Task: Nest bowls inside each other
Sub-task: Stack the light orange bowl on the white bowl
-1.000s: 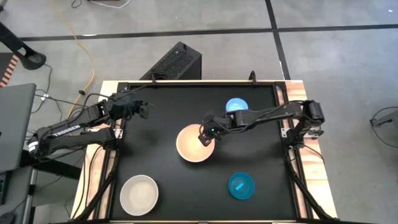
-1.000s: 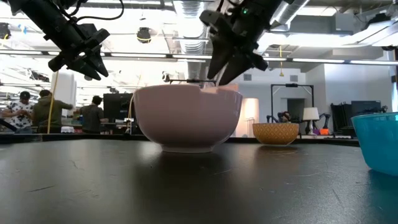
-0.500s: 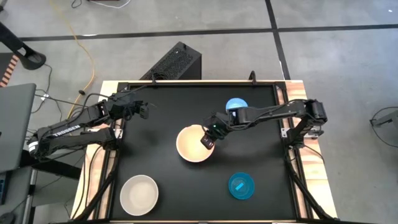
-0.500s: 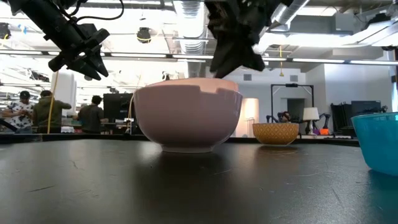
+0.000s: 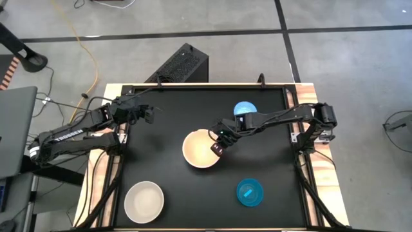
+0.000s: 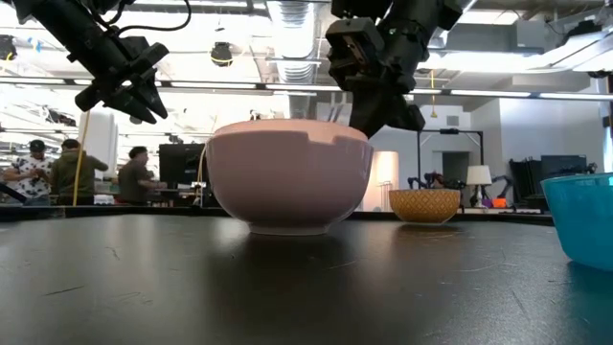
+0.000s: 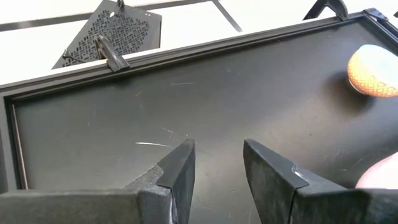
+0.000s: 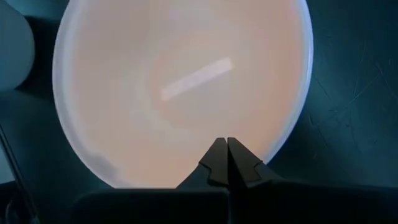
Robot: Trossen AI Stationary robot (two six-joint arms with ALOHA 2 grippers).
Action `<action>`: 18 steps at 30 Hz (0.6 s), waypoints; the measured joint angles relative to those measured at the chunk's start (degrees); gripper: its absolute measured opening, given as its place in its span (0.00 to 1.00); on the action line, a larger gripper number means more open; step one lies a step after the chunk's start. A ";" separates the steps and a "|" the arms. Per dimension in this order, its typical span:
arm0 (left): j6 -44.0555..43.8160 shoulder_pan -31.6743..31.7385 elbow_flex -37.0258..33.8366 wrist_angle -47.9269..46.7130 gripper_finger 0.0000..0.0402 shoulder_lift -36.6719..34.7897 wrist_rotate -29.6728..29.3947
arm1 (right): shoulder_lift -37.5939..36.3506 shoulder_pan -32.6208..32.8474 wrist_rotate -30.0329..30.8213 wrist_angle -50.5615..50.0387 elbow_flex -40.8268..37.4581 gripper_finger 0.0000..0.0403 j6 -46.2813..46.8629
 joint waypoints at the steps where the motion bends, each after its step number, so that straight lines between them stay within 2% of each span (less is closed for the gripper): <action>1: 0.00 0.00 -0.02 0.02 0.31 0.00 0.00 | 0.00 0.00 -0.01 0.25 0.00 0.01 0.00; 10: -0.11 -0.02 -0.02 0.00 0.31 0.02 -0.02 | -0.02 1.51 -5.76 1.28 0.00 0.00 -0.46; 18: 0.00 -0.02 0.00 0.02 0.31 0.00 -0.04 | -0.02 2.14 -5.38 0.87 0.00 0.00 -0.42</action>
